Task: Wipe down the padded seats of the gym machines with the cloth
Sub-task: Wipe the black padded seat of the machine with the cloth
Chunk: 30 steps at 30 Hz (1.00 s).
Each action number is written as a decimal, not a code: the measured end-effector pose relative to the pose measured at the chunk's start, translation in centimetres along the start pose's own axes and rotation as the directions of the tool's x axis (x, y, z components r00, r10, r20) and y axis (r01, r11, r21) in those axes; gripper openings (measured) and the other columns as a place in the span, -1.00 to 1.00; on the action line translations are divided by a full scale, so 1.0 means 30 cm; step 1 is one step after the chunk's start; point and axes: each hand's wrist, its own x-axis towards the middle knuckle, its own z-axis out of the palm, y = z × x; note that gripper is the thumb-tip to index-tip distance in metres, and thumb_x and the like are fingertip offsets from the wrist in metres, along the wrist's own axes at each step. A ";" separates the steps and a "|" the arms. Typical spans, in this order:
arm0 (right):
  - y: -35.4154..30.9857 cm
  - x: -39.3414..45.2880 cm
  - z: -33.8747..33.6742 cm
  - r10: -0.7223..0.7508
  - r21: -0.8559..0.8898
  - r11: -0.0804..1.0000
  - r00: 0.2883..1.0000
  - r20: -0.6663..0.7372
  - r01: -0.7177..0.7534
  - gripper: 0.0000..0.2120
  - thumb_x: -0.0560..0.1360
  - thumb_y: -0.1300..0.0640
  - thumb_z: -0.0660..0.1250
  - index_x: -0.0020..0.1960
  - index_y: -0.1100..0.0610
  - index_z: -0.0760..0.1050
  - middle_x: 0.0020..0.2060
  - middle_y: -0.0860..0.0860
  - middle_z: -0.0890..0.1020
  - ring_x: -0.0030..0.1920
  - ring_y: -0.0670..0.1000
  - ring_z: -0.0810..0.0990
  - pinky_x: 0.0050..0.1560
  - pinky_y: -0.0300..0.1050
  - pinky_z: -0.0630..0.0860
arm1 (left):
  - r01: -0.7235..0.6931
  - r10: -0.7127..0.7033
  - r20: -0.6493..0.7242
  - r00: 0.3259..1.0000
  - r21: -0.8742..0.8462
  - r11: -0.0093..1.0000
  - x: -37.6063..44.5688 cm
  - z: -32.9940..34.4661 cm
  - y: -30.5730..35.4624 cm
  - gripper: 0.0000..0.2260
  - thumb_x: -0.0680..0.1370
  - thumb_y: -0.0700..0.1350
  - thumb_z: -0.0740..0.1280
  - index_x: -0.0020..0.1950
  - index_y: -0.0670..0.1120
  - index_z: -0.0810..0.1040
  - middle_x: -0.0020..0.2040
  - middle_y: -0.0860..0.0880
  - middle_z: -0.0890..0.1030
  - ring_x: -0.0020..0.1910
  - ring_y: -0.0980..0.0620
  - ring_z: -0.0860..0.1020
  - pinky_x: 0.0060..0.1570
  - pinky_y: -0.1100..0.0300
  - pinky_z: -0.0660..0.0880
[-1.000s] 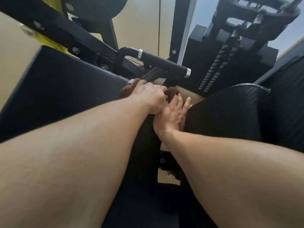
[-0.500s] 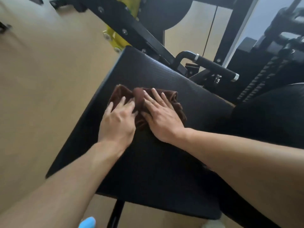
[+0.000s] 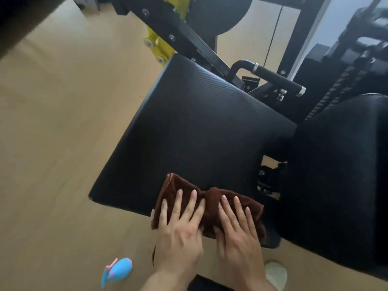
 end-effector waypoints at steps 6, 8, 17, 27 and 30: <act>0.036 -0.094 0.018 0.168 -0.074 0.984 0.984 0.060 -0.164 -0.36 0.61 -0.22 0.08 0.60 0.07 0.20 0.59 -0.05 0.22 0.63 -0.01 0.02 0.61 -0.04 -0.16 | -0.013 0.016 0.030 0.999 -0.088 0.996 -0.002 0.016 0.050 -0.45 0.56 0.13 0.11 0.58 0.19 0.21 0.64 0.14 0.05 0.63 0.06 -0.15 0.51 -0.16 -0.18; 0.008 -0.069 0.022 0.205 -0.055 0.978 0.977 0.059 -0.202 -0.29 0.62 -0.35 -0.05 0.59 0.08 0.17 0.59 -0.05 0.20 0.63 -0.06 -0.07 0.60 -0.10 -0.25 | 0.028 -0.030 -0.024 0.999 -0.108 0.994 -0.015 0.003 0.014 -0.47 0.59 0.17 0.10 0.58 0.18 0.22 0.63 0.18 0.08 0.62 0.13 -0.14 0.53 -0.10 -0.17; -0.299 0.176 0.072 -0.071 0.034 0.997 0.996 0.049 0.069 -0.44 0.66 -0.15 0.07 0.63 -0.08 0.11 0.60 -0.16 0.13 0.64 -0.07 -0.12 0.62 -0.03 -0.18 | 0.225 -0.213 -0.201 0.956 0.040 0.974 -0.015 -0.082 -0.227 -0.50 0.63 0.04 0.06 0.59 0.02 0.24 0.61 0.07 0.17 0.63 -0.06 0.02 0.55 -0.20 -0.07; -0.319 0.282 0.049 -0.223 0.024 0.975 0.971 0.085 0.222 -0.51 0.72 -0.06 0.05 0.63 -0.03 0.15 0.62 -0.09 0.15 0.64 0.04 -0.08 0.62 0.06 -0.22 | 0.201 -0.186 -0.141 0.972 0.102 0.974 0.039 -0.158 -0.330 -0.38 0.58 0.23 -0.01 0.62 0.05 0.14 0.64 0.04 0.07 0.63 -0.12 -0.09 0.53 -0.26 -0.17; -0.183 0.175 0.025 -0.048 0.028 0.999 0.997 0.056 0.046 -0.51 0.71 -0.04 0.05 0.63 -0.03 0.16 0.61 -0.12 0.14 0.64 -0.01 -0.07 0.63 0.09 -0.15 | 0.069 -0.057 -0.100 0.993 0.113 0.991 0.074 -0.101 -0.189 -0.37 0.57 0.28 -0.01 0.62 0.09 0.10 0.64 0.03 0.01 0.63 -0.11 -0.16 0.55 -0.20 -0.24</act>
